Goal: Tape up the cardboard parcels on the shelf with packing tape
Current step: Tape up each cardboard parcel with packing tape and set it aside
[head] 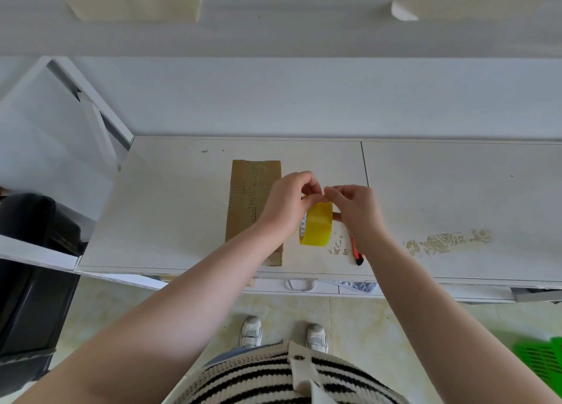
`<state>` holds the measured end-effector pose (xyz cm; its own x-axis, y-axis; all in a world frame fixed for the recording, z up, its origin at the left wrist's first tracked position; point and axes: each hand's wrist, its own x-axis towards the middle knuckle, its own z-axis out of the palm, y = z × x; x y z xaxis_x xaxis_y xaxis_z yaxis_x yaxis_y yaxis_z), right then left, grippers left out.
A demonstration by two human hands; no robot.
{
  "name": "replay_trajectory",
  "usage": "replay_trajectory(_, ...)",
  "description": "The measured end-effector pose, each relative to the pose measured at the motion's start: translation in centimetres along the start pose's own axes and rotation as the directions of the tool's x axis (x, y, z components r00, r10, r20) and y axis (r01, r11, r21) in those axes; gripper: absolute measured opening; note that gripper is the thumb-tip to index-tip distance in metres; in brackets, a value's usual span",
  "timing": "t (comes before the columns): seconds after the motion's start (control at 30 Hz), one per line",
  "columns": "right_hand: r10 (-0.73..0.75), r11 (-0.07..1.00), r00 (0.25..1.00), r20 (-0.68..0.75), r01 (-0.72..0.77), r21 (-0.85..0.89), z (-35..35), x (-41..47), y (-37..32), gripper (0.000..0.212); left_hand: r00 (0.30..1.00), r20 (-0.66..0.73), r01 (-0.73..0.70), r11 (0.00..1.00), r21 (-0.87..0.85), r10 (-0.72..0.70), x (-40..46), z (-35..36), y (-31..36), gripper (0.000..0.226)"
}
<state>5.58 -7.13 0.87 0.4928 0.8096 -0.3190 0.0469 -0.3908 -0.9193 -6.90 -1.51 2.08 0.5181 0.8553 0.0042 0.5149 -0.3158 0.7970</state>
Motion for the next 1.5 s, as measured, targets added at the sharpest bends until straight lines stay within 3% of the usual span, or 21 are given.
replay_trajectory(0.13, -0.111, 0.971, 0.990, -0.087, 0.089, -0.222, 0.2, 0.2, 0.4, 0.022, 0.999, -0.043, 0.010, 0.999, 0.040, -0.008, 0.2, 0.9, 0.0, 0.012)
replay_trajectory(0.2, -0.067, 0.992, 0.988, -0.137, 0.051, -0.118, 0.1, 0.2, 0.1, 0.023, 0.997, -0.068, 0.035, 0.998, 0.048, -0.032, 0.5, 1.1, 0.0, 0.007)
replay_trajectory(0.3, 0.131, 0.974, 0.986, -0.098, -0.110, 0.200, -0.4, 0.3, 0.0, 0.046, 0.993, -0.062, 0.098, 0.995, 0.033, -0.096, 0.8, 0.9, 0.0, 0.009)
replay_trajectory(0.43, 0.256, 0.907, 0.967, 0.013, -0.244, 0.342, -0.8, 0.6, 0.5, 0.049, 0.990, -0.033, 0.136, 0.990, 0.031, -0.135, 1.1, 1.4, 0.0, 0.015)
replay_trajectory(0.53, 0.249, 0.875, 0.968, 0.040, -0.242, 0.420, -0.9, 1.1, 0.7, 0.049, 0.991, -0.056, 0.127, 0.991, 0.031, -0.125, 0.9, 1.9, -0.2, 0.016)
replay_trajectory(0.63, 0.184, 0.968, 0.980, -0.073, -0.168, 0.189, -0.3, 1.8, 1.7, 0.048, 0.972, -0.223, 0.117, 0.978, 0.171, -0.078, 0.6, 1.4, -1.4, 0.036)
replay_trajectory(0.7, 0.067, 0.988, 0.991, -0.115, -0.082, -0.129, 0.6, 2.3, 3.2, 0.043, 0.941, -0.309, 0.263, 0.878, 0.400, -0.141, 0.9, 0.9, -3.2, 0.064)
replay_trajectory(0.73, -0.005, 0.951, 0.996, -0.091, -0.024, -0.308, 1.2, 2.5, 4.0, 0.038, 0.923, -0.299, 0.362, 0.810, 0.462, -0.243, 1.1, 0.4, -4.0, 0.080)
replay_trajectory(0.8, -0.085, 0.769, 0.996, 0.021, 0.079, -0.634, 2.2, 2.7, 5.9, 0.028, 0.864, -0.221, 0.500, 0.727, 0.470, -0.452, 1.2, -0.5, -5.3, 0.105)
replay_trajectory(0.87, -0.053, 0.621, 0.987, 0.152, 0.152, -0.769, 3.1, 2.6, 7.7, 0.028, 0.818, -0.206, 0.571, 0.714, 0.405, -0.538, 0.9, -1.4, -6.2, 0.111)
replay_trajectory(0.97, -0.084, 0.678, 0.988, 0.128, 0.151, -0.719, 3.7, 2.4, 8.4, 0.016, 0.806, -0.270, 0.581, 0.791, 0.192, -0.526, 0.5, -3.6, -7.7, 0.096)
replay_trajectory(1.03, -0.169, 0.761, 0.984, 0.055, 0.165, -0.627, 4.2, 2.2, 7.5, 0.021, 0.820, -0.183, 0.531, 0.840, -0.109, -0.542, 0.0, -4.9, -8.9, 0.085)
replay_trajectory(1.07, -0.149, 0.839, 0.988, 0.034, 0.144, -0.525, 4.7, 2.2, 6.6, 0.031, 0.825, -0.115, 0.499, 0.810, -0.309, -0.553, -0.3, -5.4, -9.1, 0.080)
replay_trajectory(1.13, 0.070, 0.976, 0.995, 0.073, -0.053, -0.210, 5.9, 2.0, 4.5, 0.048, 0.838, 0.014, 0.446, 0.669, -0.595, -0.546, -1.0, -5.5, -9.5, 0.066)
replay_trajectory(1.17, 0.199, 0.979, 0.970, 0.140, -0.192, -0.065, 6.4, 1.9, 3.8, 0.050, 0.847, 0.058, 0.436, 0.628, -0.644, -0.528, -1.2, -5.4, -9.8, 0.055)
replay_trajectory(1.23, 0.307, 0.942, 0.914, 0.263, -0.332, 0.052, 7.4, 1.7, 3.6, 0.042, 0.857, 0.134, 0.458, 0.613, -0.644, -0.498, -1.6, -5.1, -10.9, 0.041)
replay_trajectory(1.33, 0.277, 0.957, 0.929, 0.244, -0.290, 0.019, 9.1, 1.2, 5.1, 0.032, 0.841, 0.272, 0.535, 0.652, -0.537, -0.467, -2.5, -5.0, -12.9, 0.057)
replay_trajectory(1.5, 0.180, 0.982, 0.971, 0.156, -0.168, -0.084, 11.1, 0.4, 6.1, 0.034, 0.841, 0.306, 0.539, 0.726, -0.426, -0.446, -3.2, -4.9, -14.7, 0.048)
